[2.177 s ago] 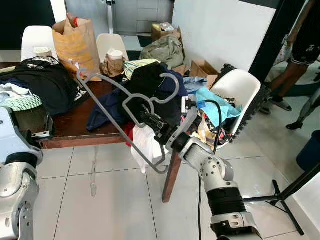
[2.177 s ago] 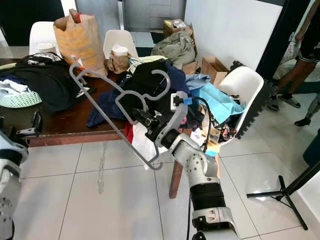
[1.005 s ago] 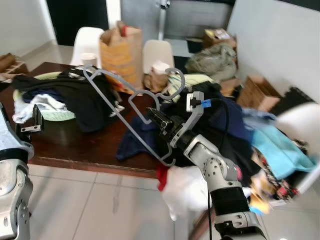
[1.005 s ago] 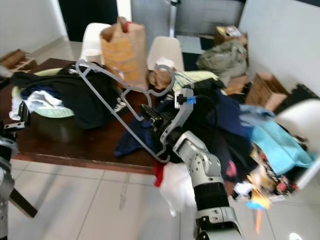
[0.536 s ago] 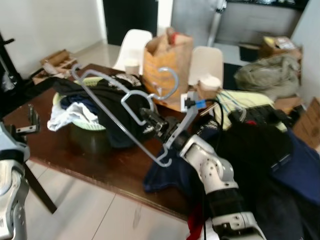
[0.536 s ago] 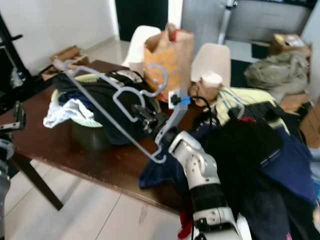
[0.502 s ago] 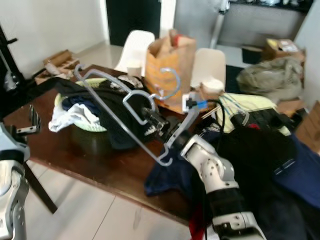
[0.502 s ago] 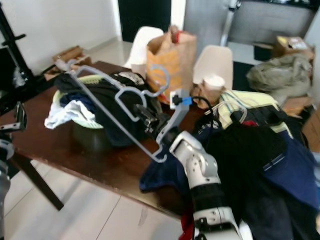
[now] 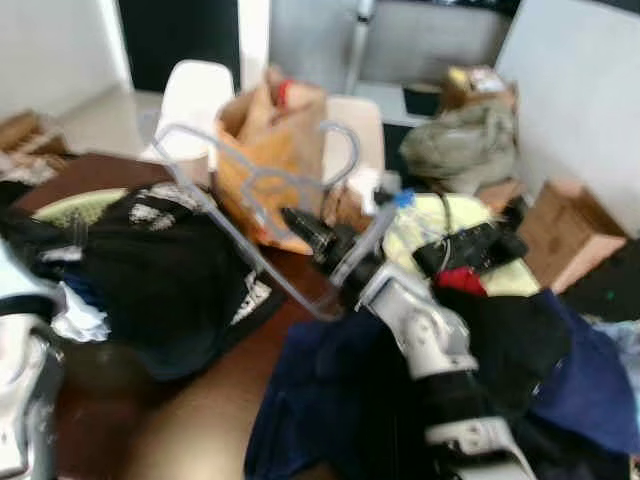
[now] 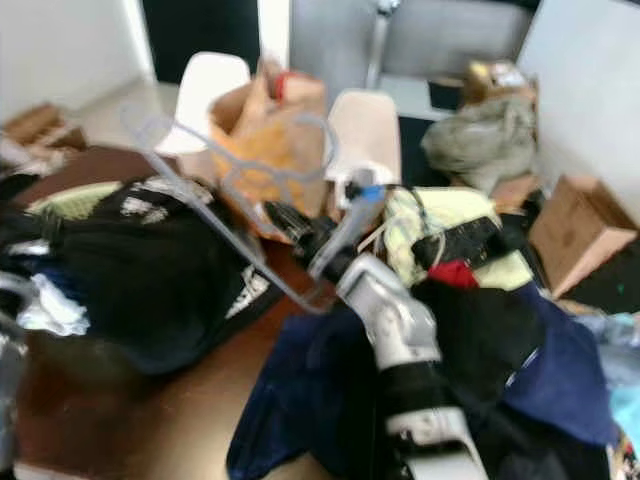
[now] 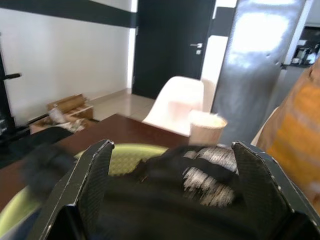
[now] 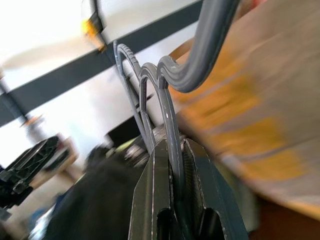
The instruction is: Hang hanger
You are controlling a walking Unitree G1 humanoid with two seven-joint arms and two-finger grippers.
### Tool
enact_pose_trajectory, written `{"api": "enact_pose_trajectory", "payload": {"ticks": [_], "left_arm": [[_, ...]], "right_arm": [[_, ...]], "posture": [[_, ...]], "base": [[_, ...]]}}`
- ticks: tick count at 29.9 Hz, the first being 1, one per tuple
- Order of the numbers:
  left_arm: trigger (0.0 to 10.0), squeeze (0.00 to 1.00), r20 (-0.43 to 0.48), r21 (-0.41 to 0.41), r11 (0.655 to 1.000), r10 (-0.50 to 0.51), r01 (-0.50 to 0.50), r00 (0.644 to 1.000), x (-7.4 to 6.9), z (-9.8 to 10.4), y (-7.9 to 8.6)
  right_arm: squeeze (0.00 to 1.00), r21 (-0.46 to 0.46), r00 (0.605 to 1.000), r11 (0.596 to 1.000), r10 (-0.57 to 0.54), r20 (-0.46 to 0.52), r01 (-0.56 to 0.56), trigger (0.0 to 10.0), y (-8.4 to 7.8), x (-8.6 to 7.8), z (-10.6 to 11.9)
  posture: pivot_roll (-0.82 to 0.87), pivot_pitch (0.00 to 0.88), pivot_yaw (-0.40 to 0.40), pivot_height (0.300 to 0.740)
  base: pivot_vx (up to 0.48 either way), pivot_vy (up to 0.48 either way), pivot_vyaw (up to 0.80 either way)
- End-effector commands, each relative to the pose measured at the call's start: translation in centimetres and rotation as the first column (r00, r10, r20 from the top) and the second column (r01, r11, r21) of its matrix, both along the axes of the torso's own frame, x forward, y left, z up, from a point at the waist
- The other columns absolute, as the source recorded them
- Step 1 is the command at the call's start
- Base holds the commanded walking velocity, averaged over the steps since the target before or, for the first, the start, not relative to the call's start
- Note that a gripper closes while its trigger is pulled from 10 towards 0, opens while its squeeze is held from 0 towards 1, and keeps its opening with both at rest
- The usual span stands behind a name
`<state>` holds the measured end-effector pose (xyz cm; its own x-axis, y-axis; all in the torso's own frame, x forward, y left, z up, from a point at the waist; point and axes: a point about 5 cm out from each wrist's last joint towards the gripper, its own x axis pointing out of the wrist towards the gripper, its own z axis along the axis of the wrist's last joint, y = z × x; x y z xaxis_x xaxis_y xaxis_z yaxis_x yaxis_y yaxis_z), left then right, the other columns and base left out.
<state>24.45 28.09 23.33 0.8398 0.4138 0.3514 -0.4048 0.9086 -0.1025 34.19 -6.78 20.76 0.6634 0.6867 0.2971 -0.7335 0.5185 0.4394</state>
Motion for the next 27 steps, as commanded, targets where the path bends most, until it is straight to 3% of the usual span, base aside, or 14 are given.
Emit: {"api": "enact_pose_trajectory", "payload": {"ticks": [1,6,12,17,20,22,27], "left_arm": [[10.0,0.00,-0.020,-0.022,1.000,0.014,-0.014,1.000,-0.2,-0.4,0.5],[10.0,0.00,-0.022,-0.067,0.997,0.029,-0.031,0.999,-0.3,-0.7,1.0],[10.0,0.00,-0.059,-0.150,0.978,0.139,-0.147,0.988,-1.4,-2.1,2.7],[10.0,0.00,-0.075,-0.159,0.967,0.189,-0.199,0.979,-1.9,-2.4,3.4],[10.0,0.00,-0.082,-0.151,0.956,0.241,-0.251,0.967,-2.4,-2.3,5.3],[10.0,0.00,-0.080,-0.150,0.956,0.243,-0.253,0.967,-2.5,-2.2,5.7],[10.0,0.00,-0.059,-0.111,0.979,0.165,-0.171,0.984,-1.7,-1.2,7.0]], "right_arm": [[0.00,0.015,1.000,1.000,0.023,0.000,-0.023,10.0,0.7,-0.2,0.0],[0.00,0.012,1.000,1.000,0.014,0.000,-0.014,10.0,0.6,-0.1,0.0],[0.00,0.001,1.000,1.000,0.003,0.002,-0.003,10.0,0.0,0.1,0.0],[0.00,0.000,1.000,1.000,-0.008,0.001,0.008,10.0,-0.3,0.2,0.0],[0.00,0.005,1.000,1.000,-0.015,0.006,0.015,10.0,-0.7,0.1,0.0],[0.00,0.007,1.000,1.000,-0.016,0.008,0.016,10.0,-0.8,0.0,0.0],[0.00,0.011,0.998,1.000,-0.018,0.055,0.018,10.0,-2.8,-0.2,0.2]], "posture": [[0.09,0.000,-0.068,0.740],[0.09,0.000,-0.073,0.740],[0.09,0.000,-0.062,0.740],[0.09,0.000,-0.057,0.740],[0.09,0.000,-0.058,0.740],[0.09,0.000,-0.058,0.740],[0.08,0.000,-0.068,0.740]], "base": [[0.000,0.000,-0.42],[0.000,0.000,0.00],[0.000,0.000,0.00],[0.000,0.000,0.00],[0.000,0.000,0.00],[0.000,0.000,0.00],[0.000,0.000,0.00]]}}
